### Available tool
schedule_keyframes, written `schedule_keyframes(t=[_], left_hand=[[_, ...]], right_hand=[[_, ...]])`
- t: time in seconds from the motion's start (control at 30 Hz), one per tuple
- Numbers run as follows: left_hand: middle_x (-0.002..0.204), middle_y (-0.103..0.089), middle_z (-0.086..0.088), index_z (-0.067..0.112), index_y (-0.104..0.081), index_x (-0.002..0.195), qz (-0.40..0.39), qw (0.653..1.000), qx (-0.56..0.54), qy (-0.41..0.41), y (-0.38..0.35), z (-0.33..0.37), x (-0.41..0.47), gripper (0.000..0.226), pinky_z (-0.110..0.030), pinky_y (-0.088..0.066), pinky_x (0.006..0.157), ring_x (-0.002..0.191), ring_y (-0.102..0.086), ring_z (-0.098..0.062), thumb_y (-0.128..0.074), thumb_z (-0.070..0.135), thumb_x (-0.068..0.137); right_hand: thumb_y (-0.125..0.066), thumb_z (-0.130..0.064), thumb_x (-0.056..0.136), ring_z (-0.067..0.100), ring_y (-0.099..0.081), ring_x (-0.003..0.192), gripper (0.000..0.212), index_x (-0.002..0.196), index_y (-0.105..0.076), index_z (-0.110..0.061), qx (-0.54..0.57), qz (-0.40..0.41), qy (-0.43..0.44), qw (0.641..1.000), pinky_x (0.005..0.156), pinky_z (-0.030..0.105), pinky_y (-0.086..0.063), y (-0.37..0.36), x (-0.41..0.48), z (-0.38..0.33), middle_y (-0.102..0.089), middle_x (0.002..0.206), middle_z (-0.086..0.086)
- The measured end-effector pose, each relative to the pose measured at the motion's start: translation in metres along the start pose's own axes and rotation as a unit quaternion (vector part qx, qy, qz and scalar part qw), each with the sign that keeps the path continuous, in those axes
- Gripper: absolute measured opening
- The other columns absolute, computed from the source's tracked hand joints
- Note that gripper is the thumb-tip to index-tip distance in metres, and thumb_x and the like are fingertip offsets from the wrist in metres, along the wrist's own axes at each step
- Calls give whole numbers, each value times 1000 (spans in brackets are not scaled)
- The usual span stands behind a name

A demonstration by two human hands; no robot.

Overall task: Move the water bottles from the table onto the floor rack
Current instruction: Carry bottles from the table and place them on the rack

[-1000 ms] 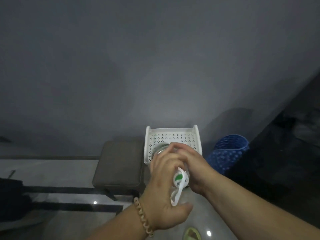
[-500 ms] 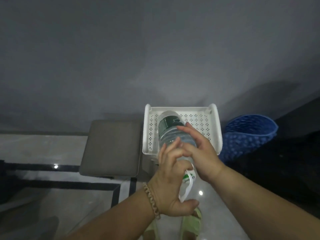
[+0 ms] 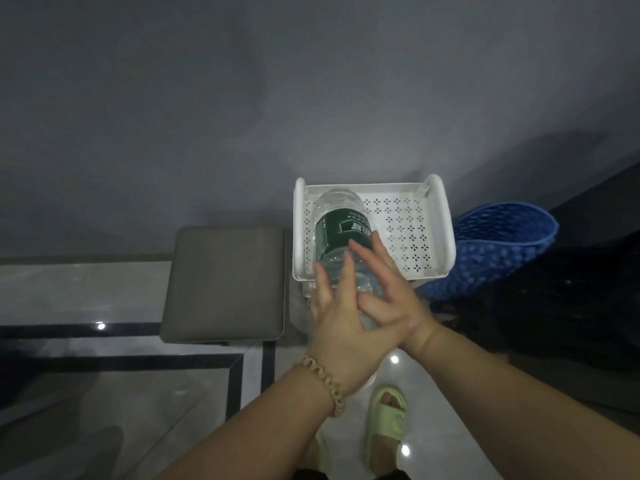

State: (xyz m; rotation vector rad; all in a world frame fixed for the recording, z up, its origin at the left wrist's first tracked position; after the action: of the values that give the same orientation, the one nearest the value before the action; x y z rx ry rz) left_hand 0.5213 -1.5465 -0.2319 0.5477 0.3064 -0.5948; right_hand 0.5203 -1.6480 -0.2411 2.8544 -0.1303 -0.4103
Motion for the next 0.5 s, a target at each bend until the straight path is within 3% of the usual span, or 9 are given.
schedule_keyframes(t=[0.07, 0.17, 0.27, 0.37, 0.5], left_hand=[[146, 34, 25, 58, 12, 137, -17, 1000, 18, -3, 1, -12, 1, 123, -49, -16, 116, 141, 20, -9, -72, 73, 48], [141, 42, 28, 57, 14, 136, -42, 997, 41, -46, 5, -30, 2, 135, -45, -13, 116, 139, 25, -6, -82, 63, 41], [143, 41, 24, 55, 16, 136, -42, 992, 71, -94, 6, -43, 5, 130, -43, -16, 117, 140, 25, -8, -87, 42, 58], [147, 37, 20, 55, 16, 133, 6, 990, 73, -122, 1, -48, 15, 118, -32, -16, 116, 142, 20, -7, -80, 26, 72], [150, 32, 14, 46, 11, 138, 43, 990, 64, -121, -4, -52, 35, 112, -26, -15, 113, 143, 16, -11, -77, 18, 74]], right_hand=[[-64, -13, 89, 4, 1, 144, 72, 139, -23, -46, -55, -19, -1, 998, 113, 21, -8, -8, -2, 8, 10, 159, -5], [-63, -21, 90, 8, 11, 146, 75, 141, -15, -48, -93, -11, 8, 996, 116, 32, -5, -17, -3, 19, 17, 160, -4], [-65, -20, 86, 14, 10, 148, 78, 141, -16, -49, -116, -2, 22, 993, 120, 42, -9, -21, 1, 24, 17, 160, -4], [-67, -21, 85, 18, 11, 148, 79, 141, -17, -48, -143, -7, 38, 989, 120, 43, -9, -21, 13, 29, 16, 160, -4], [-65, -29, 87, 20, 16, 147, 79, 141, -11, -50, -185, -35, 59, 980, 118, 39, -3, -16, 33, 35, 19, 158, -7]])
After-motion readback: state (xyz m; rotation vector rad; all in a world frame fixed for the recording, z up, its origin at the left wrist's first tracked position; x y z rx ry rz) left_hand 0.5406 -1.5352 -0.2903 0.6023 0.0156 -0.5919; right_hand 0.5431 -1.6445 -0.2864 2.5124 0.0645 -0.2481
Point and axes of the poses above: each hand's wrist, its own x-axis towards the middle knuckle, its own y-axis out of the back of the hand, z = x × y, the point moved 4 cm from there along x, towards the middle knuckle
